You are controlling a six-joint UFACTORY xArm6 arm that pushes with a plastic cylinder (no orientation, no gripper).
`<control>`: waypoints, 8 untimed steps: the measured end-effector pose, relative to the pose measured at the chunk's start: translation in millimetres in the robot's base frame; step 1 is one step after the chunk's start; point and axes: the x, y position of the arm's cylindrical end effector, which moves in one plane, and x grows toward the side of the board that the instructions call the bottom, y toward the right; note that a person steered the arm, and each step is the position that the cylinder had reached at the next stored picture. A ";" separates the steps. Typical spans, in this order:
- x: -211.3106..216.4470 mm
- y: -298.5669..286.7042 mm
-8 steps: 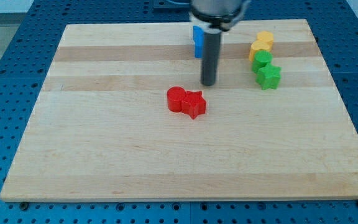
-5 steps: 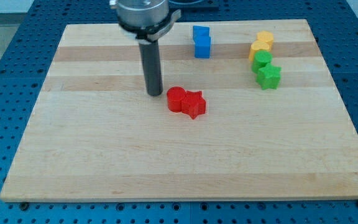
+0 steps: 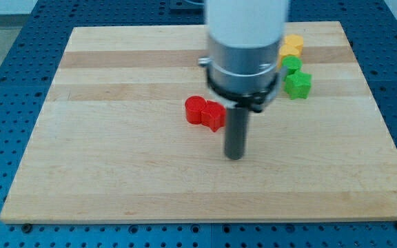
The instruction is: Point at the red star
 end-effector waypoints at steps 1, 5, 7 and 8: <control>-16.0 10.2; -64.4 25.0; -68.5 13.7; -65.1 -6.0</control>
